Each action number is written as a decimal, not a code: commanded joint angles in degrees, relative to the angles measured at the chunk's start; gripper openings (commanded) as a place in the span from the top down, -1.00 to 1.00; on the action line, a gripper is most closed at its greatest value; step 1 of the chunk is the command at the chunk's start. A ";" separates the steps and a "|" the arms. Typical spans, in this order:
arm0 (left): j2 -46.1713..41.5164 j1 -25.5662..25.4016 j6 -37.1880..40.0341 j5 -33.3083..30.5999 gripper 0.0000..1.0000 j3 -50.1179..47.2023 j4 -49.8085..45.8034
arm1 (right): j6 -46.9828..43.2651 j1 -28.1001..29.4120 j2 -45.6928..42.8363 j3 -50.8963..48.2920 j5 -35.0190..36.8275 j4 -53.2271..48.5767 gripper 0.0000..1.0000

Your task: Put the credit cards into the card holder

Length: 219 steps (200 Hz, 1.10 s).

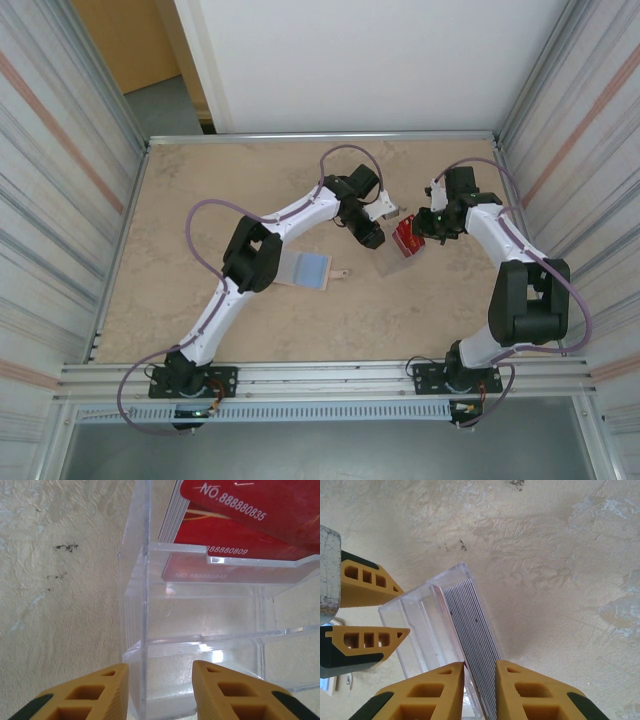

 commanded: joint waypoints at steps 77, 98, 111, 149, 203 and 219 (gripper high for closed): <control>3.15 -1.59 1.98 -2.52 0.27 -2.06 -3.05 | -0.84 0.77 -1.81 -0.41 0.09 -0.82 0.69; 3.11 -1.60 2.09 -2.52 0.27 -2.11 -3.06 | -0.78 0.72 -1.70 -0.36 -0.08 -0.70 0.71; 3.09 -1.60 2.09 -2.60 0.27 -2.12 -3.14 | -0.83 0.73 -1.63 -0.41 -0.15 -0.64 0.75; 3.12 -1.52 2.11 -2.59 0.27 -2.13 -3.17 | -0.85 1.00 -1.68 -0.49 0.26 -0.38 0.47; 3.19 -1.52 2.26 -2.52 0.28 -2.12 -3.21 | -1.12 1.88 -0.34 -0.14 1.35 -0.82 0.31; 3.29 -1.52 2.21 -2.57 0.27 -2.04 -3.16 | -1.17 1.99 -0.01 -0.02 1.03 -1.12 0.39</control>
